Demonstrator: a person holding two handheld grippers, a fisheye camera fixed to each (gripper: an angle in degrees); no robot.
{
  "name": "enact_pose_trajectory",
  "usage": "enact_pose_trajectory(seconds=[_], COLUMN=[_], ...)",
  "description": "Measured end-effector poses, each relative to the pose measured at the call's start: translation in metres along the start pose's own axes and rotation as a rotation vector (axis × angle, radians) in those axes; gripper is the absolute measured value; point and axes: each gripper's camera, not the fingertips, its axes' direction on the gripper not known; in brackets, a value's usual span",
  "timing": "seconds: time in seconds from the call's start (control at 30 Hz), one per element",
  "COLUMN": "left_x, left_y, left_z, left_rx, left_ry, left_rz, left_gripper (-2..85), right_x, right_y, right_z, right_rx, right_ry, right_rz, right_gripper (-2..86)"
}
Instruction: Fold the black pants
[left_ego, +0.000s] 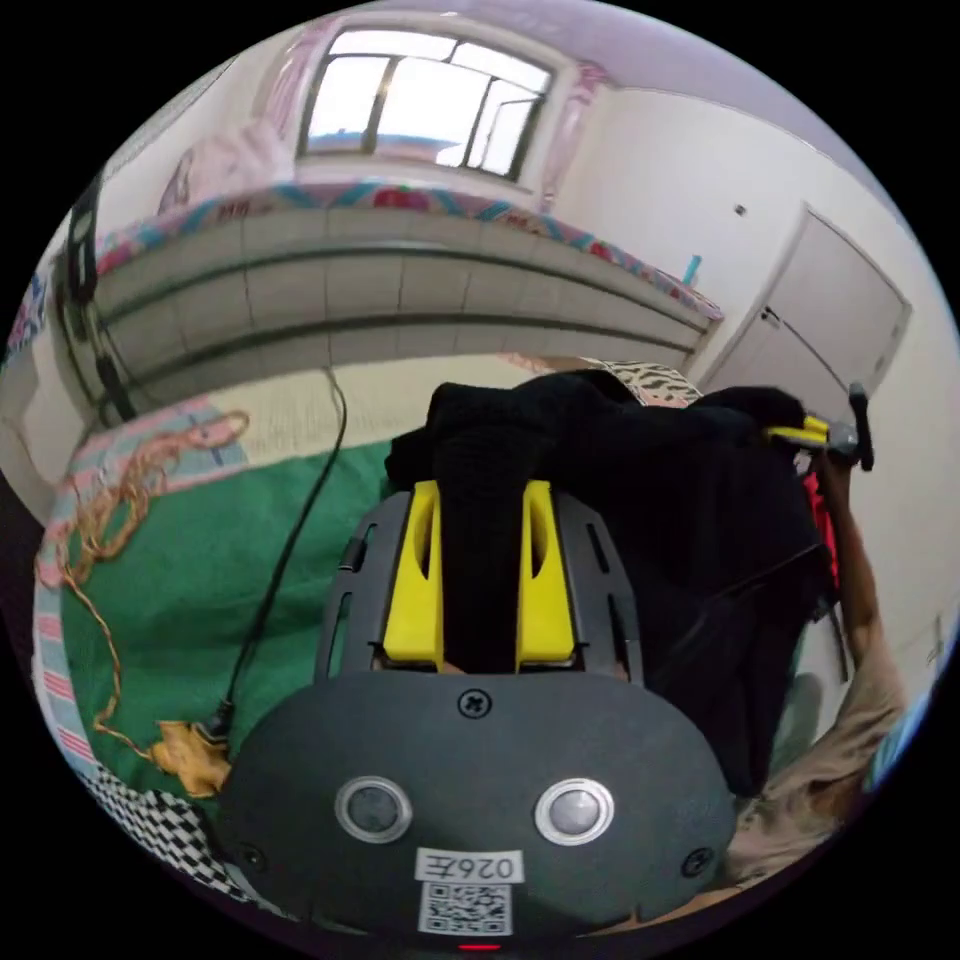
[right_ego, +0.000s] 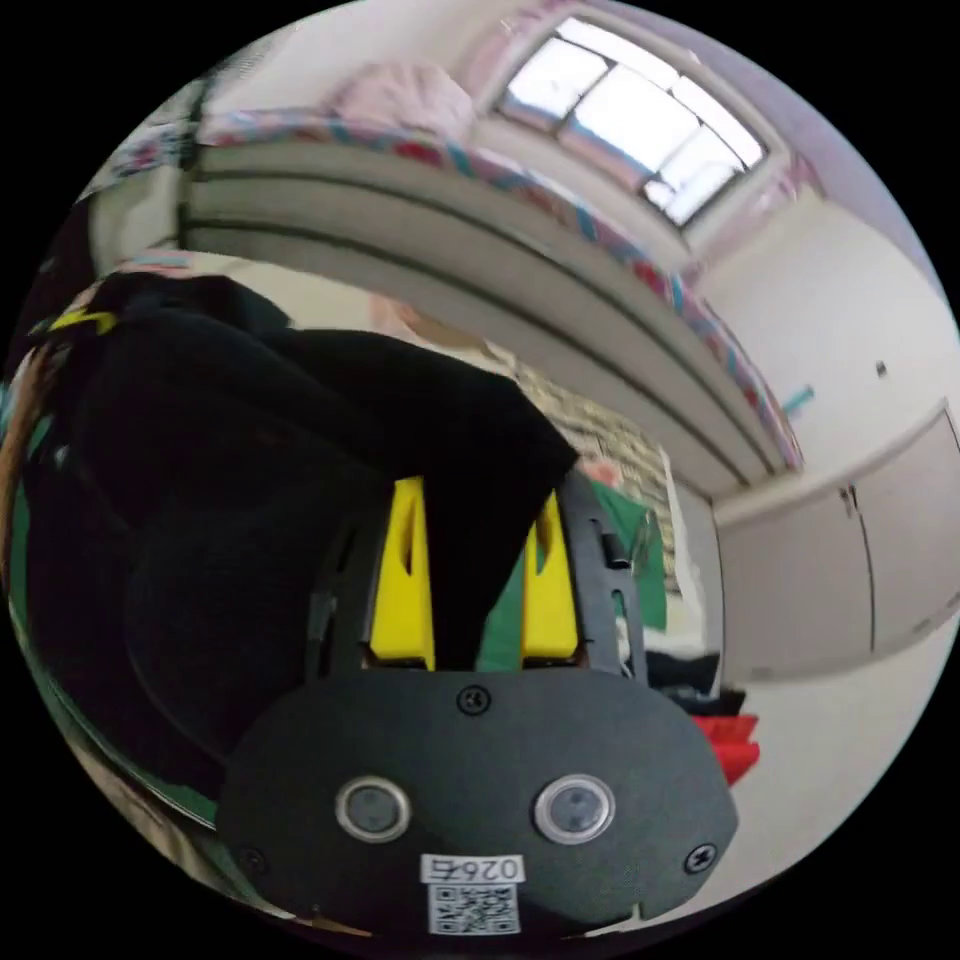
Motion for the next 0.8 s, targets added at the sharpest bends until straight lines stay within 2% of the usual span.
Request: enact_pose_trajectory(seconds=[0.03,0.07,0.1,0.17,0.3,0.37,0.4,0.43,0.53,0.57,0.67,0.77,0.8], left_x=[-0.010,-0.013,-0.012,-0.006,0.010,0.016,0.021,0.025,0.034,0.036,0.048,0.046,0.042], left_y=[0.004,0.009,0.025,0.054,0.134,0.162,0.179,0.195,0.227,0.234,0.268,0.291,0.293], left_z=[0.007,0.007,0.002,-0.012,-0.050,-0.062,-0.070,-0.076,-0.082,-0.083,-0.103,-0.103,-0.092], left_rx=[-0.046,-0.051,-0.020,0.026,0.071,0.030,-0.001,-0.041,-0.172,-0.201,-0.231,-0.313,-0.347], left_ry=[0.018,0.017,0.018,0.040,0.119,0.195,0.230,0.223,0.142,0.136,0.093,0.100,0.143], left_rz=[-0.059,-0.072,-0.065,-0.007,0.083,0.095,0.120,0.114,0.085,0.088,0.064,0.022,-0.013], left_gripper=[10.8,10.4,9.6,7.5,2.1,4.4,8.1,14.5,27.4,27.9,29.0,30.1,27.2], right_x=[0.011,0.015,0.015,0.015,0.017,0.032,0.038,0.051,0.086,0.100,0.124,0.132,0.131], right_y=[-0.007,0.001,0.010,0.064,0.161,0.219,0.232,0.255,0.309,0.332,0.394,0.436,0.437], right_z=[0.032,0.047,0.047,0.026,0.009,0.012,0.014,0.019,0.037,0.045,0.054,0.071,0.080], right_rx=[-0.159,-0.226,-0.212,-0.066,0.025,0.023,0.012,-0.008,-0.052,-0.059,0.029,0.068,0.046], right_ry=[0.052,0.096,0.105,0.047,0.059,0.071,0.047,-0.031,-0.301,-0.436,-0.698,-0.794,-0.823], right_rz=[0.045,0.038,0.041,0.048,0.095,0.176,0.197,0.238,0.359,0.417,0.600,0.745,0.751], right_gripper=[10.0,7.7,6.1,0.9,-0.9,-0.6,-0.2,0.7,10.9,14.3,16.8,14.0,12.8])
